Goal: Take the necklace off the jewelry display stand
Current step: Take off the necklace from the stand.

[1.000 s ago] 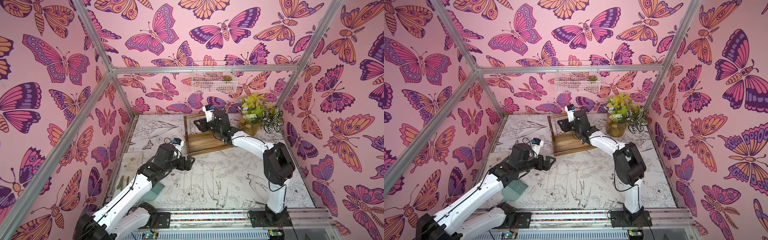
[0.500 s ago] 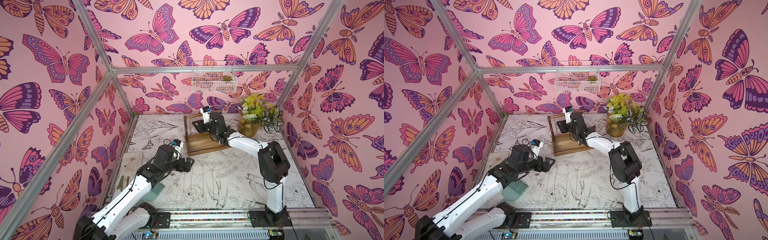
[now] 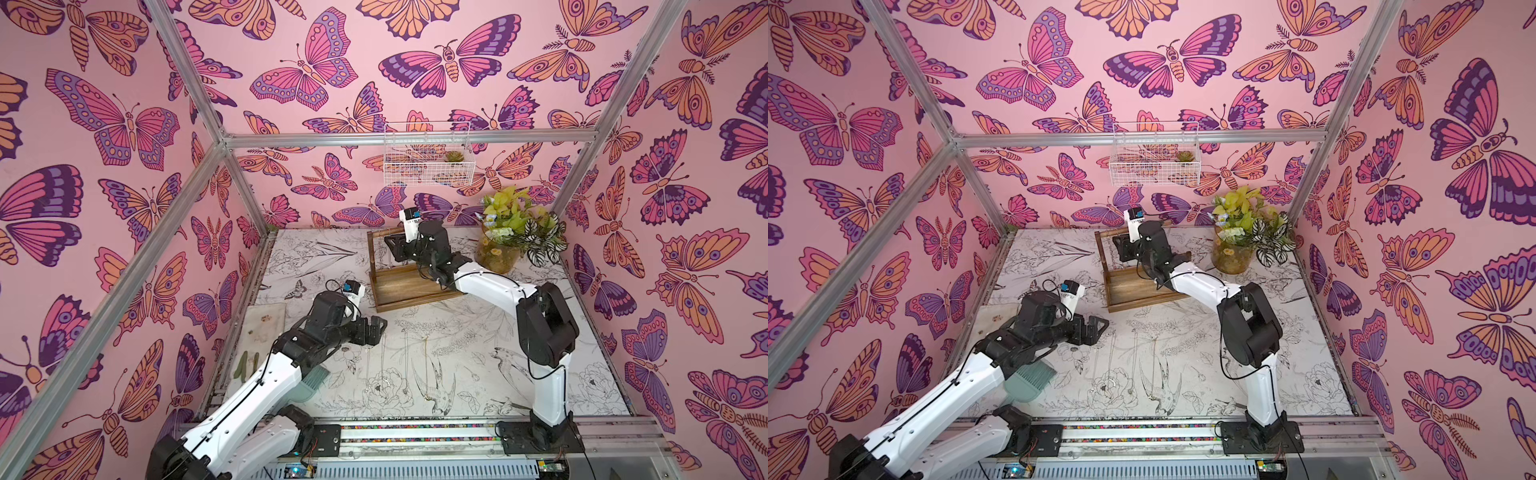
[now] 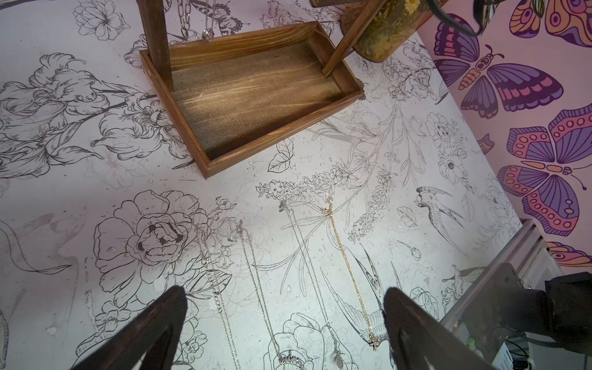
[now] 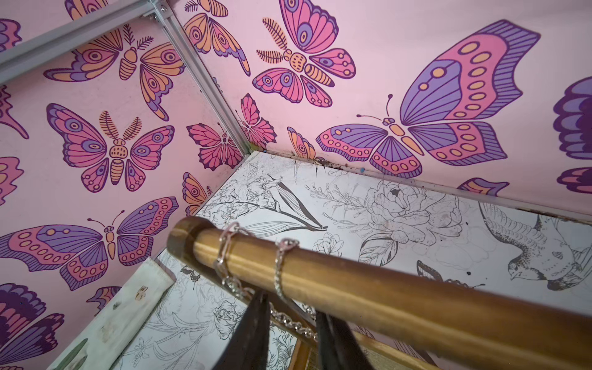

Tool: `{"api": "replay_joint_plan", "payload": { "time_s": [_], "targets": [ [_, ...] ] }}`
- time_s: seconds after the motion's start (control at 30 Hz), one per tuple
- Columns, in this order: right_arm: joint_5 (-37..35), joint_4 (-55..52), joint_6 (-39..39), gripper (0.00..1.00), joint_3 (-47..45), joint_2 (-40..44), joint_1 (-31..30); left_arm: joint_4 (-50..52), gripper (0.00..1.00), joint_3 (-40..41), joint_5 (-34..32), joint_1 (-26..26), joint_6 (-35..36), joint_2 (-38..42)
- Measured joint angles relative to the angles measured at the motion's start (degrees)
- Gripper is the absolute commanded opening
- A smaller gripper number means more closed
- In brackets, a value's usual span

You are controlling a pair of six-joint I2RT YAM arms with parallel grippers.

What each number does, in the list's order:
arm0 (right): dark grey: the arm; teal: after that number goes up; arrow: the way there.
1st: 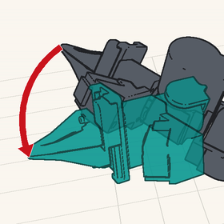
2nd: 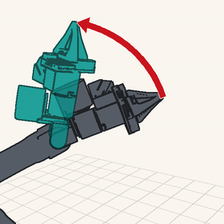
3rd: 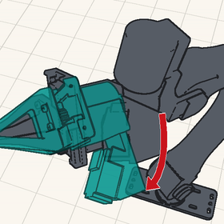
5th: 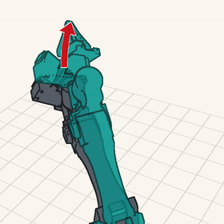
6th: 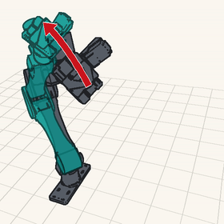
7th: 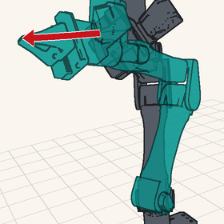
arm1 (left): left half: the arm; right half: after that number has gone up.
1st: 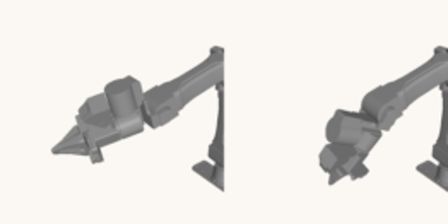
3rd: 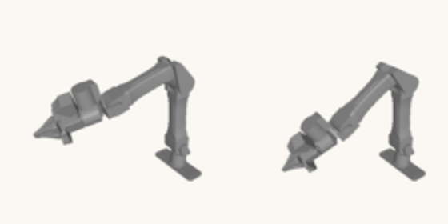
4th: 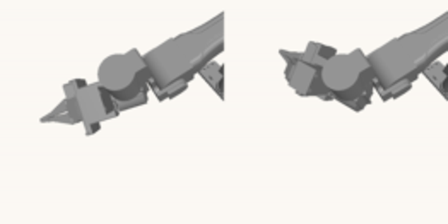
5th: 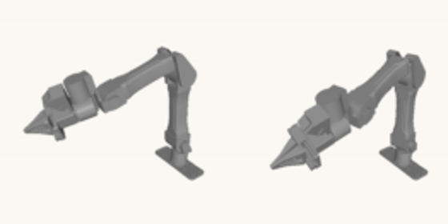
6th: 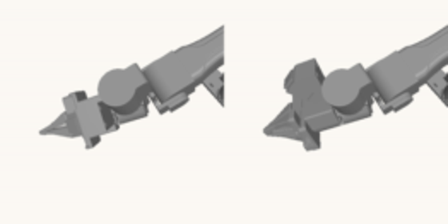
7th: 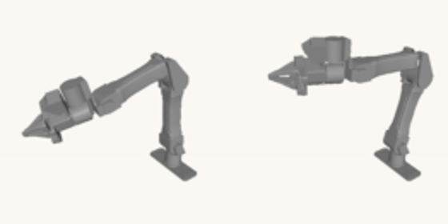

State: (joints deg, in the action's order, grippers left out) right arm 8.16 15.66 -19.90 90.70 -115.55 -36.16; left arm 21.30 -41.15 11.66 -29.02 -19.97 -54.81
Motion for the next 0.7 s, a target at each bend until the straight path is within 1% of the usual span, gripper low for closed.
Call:
{"api": "replay_joint_plan", "payload": {
  "time_s": [0.13,0.33,0.47,0.6,0.7],
  "targets": [
    [-0.15,-0.02,0.07,0.23,0.83,-0.81,-0.04,0.07,0.98,0.17,0.17,0.2,0.0,0.0],
    [-0.55,-0.04,0.37,0.12,1.14,-1.68,-0.04,0.11,0.98,0.28,0.37,0.24,0.0,0.0],
    [-0.87,-0.04,0.46,0.1,1.16,-1.68,-0.04,0.2,0.98,0.61,0.37,0.24,0.0,0.22],
    [-1.29,-0.04,0.72,0.05,1.16,-1.68,-0.04,0.22,0.98,0.7,0.39,0.24,0.0,0.39],
    [-1.64,-0.04,0.9,0.03,1.16,-1.68,-0.04,0.22,0.98,0.7,0.39,0.31,0.0,0.39]
  ]
}}
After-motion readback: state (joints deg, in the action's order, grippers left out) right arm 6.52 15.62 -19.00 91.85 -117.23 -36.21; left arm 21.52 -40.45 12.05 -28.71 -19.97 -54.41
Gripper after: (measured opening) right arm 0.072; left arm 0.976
